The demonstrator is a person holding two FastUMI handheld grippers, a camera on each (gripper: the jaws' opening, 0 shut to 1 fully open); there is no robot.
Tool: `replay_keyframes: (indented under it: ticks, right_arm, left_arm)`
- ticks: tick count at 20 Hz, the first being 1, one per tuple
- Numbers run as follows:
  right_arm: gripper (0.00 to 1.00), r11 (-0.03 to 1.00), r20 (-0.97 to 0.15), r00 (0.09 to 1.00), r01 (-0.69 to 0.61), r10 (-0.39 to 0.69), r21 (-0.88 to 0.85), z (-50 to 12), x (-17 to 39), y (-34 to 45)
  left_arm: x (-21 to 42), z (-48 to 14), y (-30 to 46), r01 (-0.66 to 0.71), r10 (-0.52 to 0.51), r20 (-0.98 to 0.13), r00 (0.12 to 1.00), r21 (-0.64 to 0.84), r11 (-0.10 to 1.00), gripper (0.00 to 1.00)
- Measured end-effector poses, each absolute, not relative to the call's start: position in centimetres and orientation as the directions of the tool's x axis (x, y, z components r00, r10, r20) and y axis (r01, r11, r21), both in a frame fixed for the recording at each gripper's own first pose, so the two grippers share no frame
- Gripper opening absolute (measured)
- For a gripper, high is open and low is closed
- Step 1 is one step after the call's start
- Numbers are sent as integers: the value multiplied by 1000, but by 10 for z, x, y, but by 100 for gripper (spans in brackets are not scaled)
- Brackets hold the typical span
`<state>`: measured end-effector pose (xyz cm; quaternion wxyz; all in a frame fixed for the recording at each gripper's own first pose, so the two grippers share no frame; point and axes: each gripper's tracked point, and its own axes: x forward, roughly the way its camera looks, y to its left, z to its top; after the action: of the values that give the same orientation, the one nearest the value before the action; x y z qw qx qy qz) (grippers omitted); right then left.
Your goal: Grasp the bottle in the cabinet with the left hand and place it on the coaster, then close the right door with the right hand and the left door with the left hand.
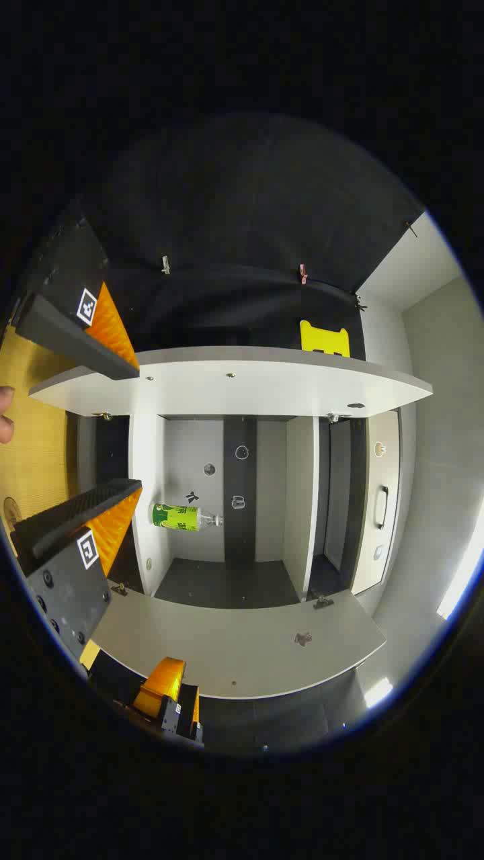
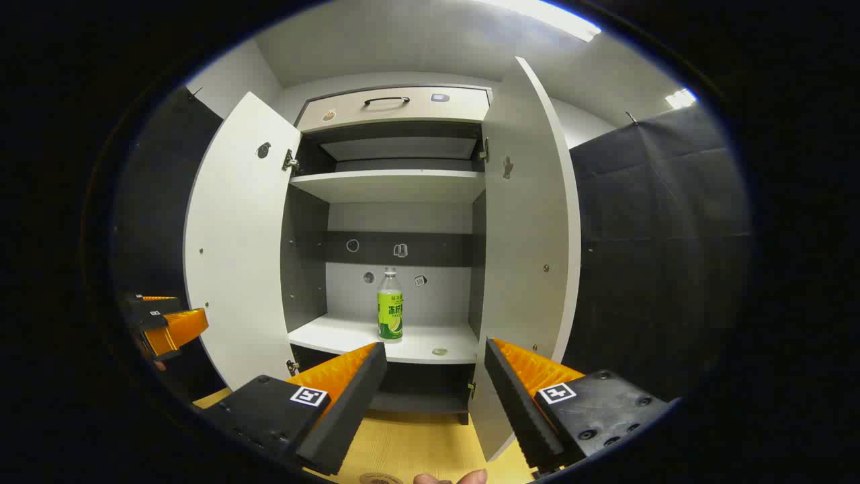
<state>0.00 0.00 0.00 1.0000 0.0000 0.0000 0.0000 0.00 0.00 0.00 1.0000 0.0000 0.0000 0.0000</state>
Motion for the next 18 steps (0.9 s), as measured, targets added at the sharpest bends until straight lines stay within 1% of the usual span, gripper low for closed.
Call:
replay_keyframes:
  ticks: [10,18]
  right_arm:
    - [98,1000,2,1000,-20,20,7,2,-5,4]
    - [98,1000,6,1000,-15,15,1,1,-9,5]
  left_arm:
    - [-8,1,-2,0,0,4,1000,2,1000,95]
    - [-8,-1,-5,25,-25,3,1000,-6,1000,94]
